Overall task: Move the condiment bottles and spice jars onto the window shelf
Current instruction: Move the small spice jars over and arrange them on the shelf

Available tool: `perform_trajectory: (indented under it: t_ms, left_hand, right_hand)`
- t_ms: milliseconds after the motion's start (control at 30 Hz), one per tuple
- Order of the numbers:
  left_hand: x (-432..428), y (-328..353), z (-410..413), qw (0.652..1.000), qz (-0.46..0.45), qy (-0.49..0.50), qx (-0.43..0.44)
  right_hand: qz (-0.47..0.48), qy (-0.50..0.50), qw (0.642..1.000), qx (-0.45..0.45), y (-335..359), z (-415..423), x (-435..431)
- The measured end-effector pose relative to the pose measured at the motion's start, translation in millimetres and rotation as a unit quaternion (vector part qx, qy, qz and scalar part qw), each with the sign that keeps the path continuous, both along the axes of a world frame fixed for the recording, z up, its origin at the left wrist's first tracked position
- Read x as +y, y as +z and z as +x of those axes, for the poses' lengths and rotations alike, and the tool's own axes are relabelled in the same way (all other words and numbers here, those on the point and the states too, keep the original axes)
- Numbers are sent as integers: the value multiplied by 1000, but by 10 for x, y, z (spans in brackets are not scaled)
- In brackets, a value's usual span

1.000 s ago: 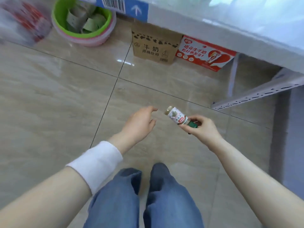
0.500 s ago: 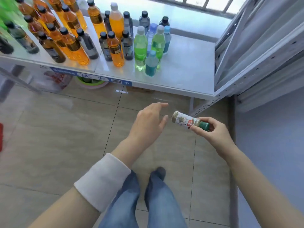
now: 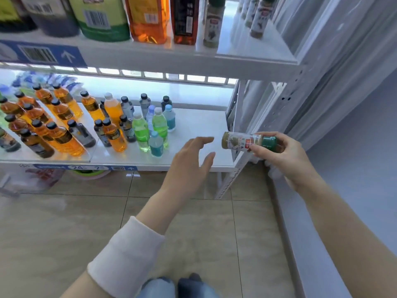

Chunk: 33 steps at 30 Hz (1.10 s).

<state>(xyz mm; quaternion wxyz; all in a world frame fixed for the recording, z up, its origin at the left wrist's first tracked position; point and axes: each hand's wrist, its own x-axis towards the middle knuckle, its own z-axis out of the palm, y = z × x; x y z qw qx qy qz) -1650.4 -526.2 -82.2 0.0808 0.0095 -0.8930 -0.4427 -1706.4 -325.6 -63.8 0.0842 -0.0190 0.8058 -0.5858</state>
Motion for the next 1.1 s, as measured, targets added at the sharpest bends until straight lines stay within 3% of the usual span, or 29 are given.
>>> perform_trajectory:
  t_ms: [467,833,1100]
  left_hand:
    - [-190,939,-1461,988,3,-70,137]
    - [-30,1006,-2275,986,34,-108,121]
    - [226,951,-2546,992,47,-61,97]
  right_hand:
    - [31,-72,988,130,1090,-1420,-45]
    - [23,-100,982,157,1296,-2181,-146]
    - [32,-8,984,175,1172,-2458,-37]
